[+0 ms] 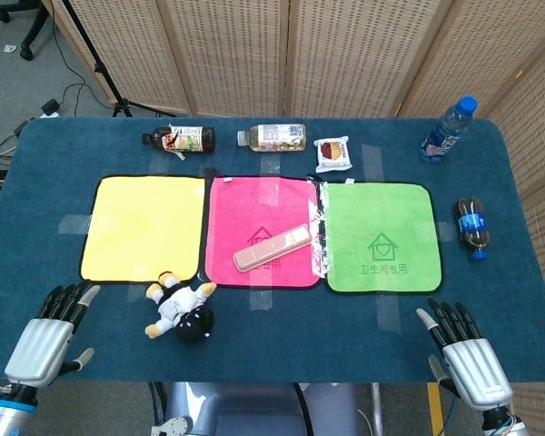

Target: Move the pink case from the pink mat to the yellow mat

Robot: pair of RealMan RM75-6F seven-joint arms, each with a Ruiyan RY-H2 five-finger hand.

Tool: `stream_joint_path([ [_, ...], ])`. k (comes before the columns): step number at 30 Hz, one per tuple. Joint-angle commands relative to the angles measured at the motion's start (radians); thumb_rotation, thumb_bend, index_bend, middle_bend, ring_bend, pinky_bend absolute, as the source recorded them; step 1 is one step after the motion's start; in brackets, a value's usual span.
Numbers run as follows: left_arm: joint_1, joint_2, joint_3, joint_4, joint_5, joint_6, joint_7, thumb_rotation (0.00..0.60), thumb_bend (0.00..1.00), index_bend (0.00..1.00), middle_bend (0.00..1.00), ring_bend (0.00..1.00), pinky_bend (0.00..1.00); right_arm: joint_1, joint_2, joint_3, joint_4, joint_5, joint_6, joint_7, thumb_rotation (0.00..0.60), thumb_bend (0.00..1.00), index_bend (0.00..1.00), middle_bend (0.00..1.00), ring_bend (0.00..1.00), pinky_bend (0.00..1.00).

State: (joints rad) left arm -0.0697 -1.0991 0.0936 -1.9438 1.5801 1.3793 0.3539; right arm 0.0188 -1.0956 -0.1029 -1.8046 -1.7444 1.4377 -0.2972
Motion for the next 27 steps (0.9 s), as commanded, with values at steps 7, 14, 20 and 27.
stream_joint_path([
  [7, 0.001, -0.003, 0.002, -0.002, 0.001, 0.001, 0.013, 0.600, 0.21, 0.00, 0.00, 0.00, 0.02, -0.001, -0.001, -0.005, 0.005, -0.007, 0.001, -0.004, 0.600, 0.52, 0.08, 0.00, 0.00, 0.00],
  [14, 0.000, -0.003, 0.001, 0.000, 0.008, 0.003, 0.004, 0.600, 0.21, 0.00, 0.00, 0.00, 0.02, 0.000, -0.001, -0.004, 0.002, -0.007, 0.001, 0.003, 0.600, 0.52, 0.08, 0.00, 0.00, 0.00],
  [20, -0.003, 0.004, -0.005, 0.002, -0.004, 0.002, -0.011, 0.600, 0.21, 0.00, 0.00, 0.00, 0.02, 0.003, -0.004, -0.001, 0.001, 0.005, -0.011, -0.005, 0.600, 0.52, 0.08, 0.00, 0.00, 0.00],
  [27, -0.001, 0.005, 0.004, -0.004, 0.006, 0.000, -0.006, 0.600, 0.21, 0.00, 0.00, 0.00, 0.02, 0.000, 0.001, -0.005, 0.004, -0.003, -0.001, 0.002, 0.600, 0.52, 0.08, 0.00, 0.00, 0.00],
])
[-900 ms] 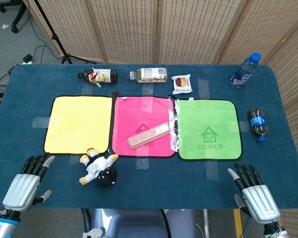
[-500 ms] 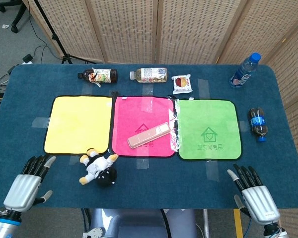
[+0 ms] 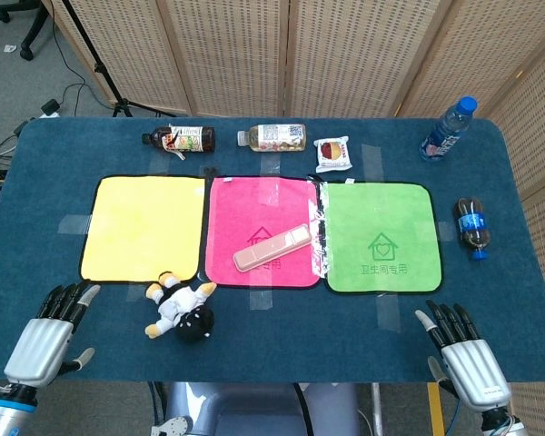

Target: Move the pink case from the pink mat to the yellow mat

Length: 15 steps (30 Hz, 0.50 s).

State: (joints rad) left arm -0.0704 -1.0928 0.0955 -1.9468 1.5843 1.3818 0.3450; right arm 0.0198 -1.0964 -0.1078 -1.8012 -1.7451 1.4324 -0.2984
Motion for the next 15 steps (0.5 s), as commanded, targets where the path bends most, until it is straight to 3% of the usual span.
stream_joint_path([
  [1, -0.002, -0.002, 0.002, -0.002, 0.002, -0.004, 0.005, 0.600, 0.21, 0.00, 0.00, 0.00, 0.02, -0.001, 0.003, 0.001, 0.000, -0.004, 0.007, 0.005, 0.600, 0.52, 0.08, 0.00, 0.00, 0.00],
  [9, -0.022, 0.000, -0.010, -0.016, -0.019, -0.035, 0.011, 0.600, 0.21, 0.00, 0.00, 0.00, 0.02, 0.001, 0.006, 0.004, 0.007, 0.006, 0.005, 0.021, 0.600, 0.52, 0.08, 0.00, 0.00, 0.00],
  [15, -0.097, 0.054, -0.045, -0.033, -0.053, -0.127, 0.026, 0.600, 0.21, 0.00, 0.00, 0.00, 0.02, 0.005, -0.003, 0.001, 0.010, 0.005, -0.009, 0.008, 0.600, 0.52, 0.08, 0.00, 0.00, 0.00],
])
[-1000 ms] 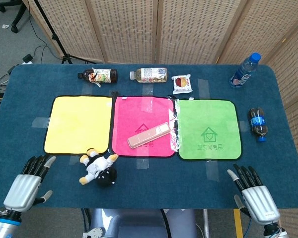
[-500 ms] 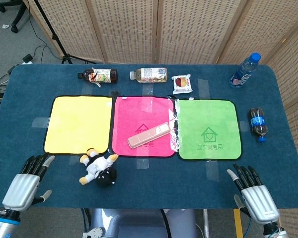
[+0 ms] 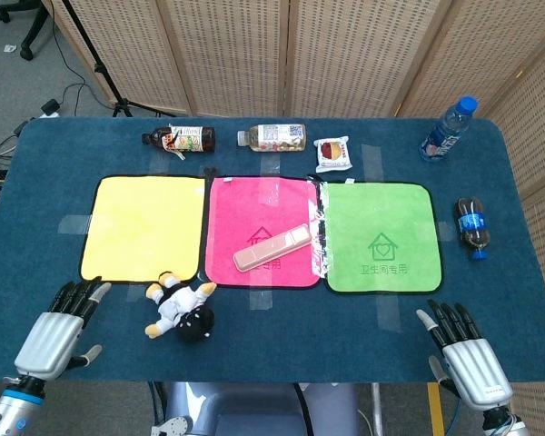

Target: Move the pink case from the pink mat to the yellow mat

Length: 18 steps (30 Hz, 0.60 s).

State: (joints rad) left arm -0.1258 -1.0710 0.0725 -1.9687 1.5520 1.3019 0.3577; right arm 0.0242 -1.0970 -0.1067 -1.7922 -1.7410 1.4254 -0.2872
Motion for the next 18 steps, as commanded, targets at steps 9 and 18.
stream_joint_path([
  [9, -0.205, 0.066, -0.133, 0.004, -0.058, -0.184, 0.077, 0.600, 0.22, 0.00, 0.00, 0.00, 0.02, 0.004, -0.012, -0.001, 0.004, 0.010, -0.017, -0.016, 0.600, 0.52, 0.08, 0.00, 0.00, 0.00],
  [18, -0.374, 0.081, -0.215, 0.042, -0.092, -0.335, 0.153, 0.600, 0.25, 0.00, 0.00, 0.00, 0.02, 0.008, -0.018, 0.003, 0.011, 0.020, -0.023, -0.013, 0.600, 0.52, 0.08, 0.00, 0.00, 0.00],
])
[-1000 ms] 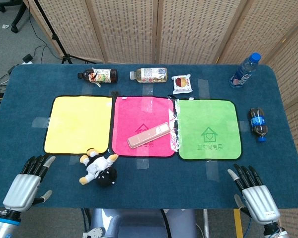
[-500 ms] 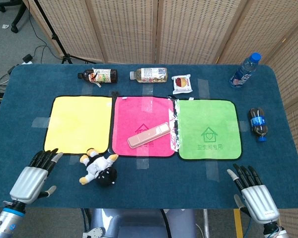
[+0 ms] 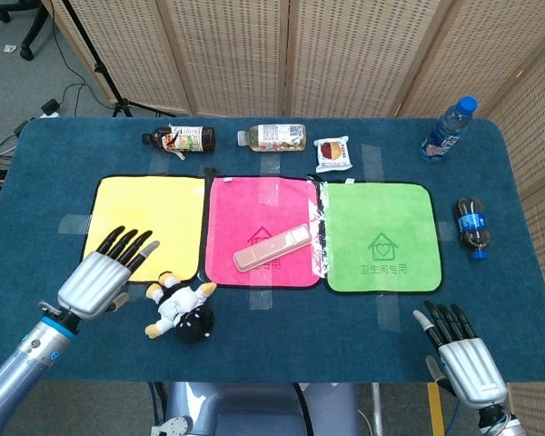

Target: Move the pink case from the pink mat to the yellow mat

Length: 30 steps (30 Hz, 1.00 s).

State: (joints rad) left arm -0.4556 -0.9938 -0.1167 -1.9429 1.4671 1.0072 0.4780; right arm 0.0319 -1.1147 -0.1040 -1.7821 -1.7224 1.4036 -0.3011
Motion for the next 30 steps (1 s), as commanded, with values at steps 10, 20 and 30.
stream_joint_path([
  [10, -0.212, -0.042, -0.064, 0.068, -0.044, -0.203, 0.183, 0.600, 0.25, 0.00, 0.00, 0.00, 0.02, 0.007, -0.006, 0.005, 0.011, 0.023, -0.018, 0.006, 0.600, 0.52, 0.08, 0.00, 0.00, 0.00],
  [20, -0.363, -0.169, -0.086, 0.193, -0.148, -0.304, 0.295, 0.600, 0.26, 0.00, 0.00, 0.00, 0.02, 0.021, -0.017, 0.020, 0.036, 0.077, -0.052, 0.022, 0.600, 0.52, 0.08, 0.00, 0.00, 0.00],
  [30, -0.504, -0.321, -0.086, 0.360, -0.195, -0.383, 0.315, 0.600, 0.26, 0.00, 0.00, 0.00, 0.02, 0.030, -0.025, 0.041, 0.061, 0.127, -0.064, 0.046, 0.600, 0.52, 0.08, 0.00, 0.00, 0.00],
])
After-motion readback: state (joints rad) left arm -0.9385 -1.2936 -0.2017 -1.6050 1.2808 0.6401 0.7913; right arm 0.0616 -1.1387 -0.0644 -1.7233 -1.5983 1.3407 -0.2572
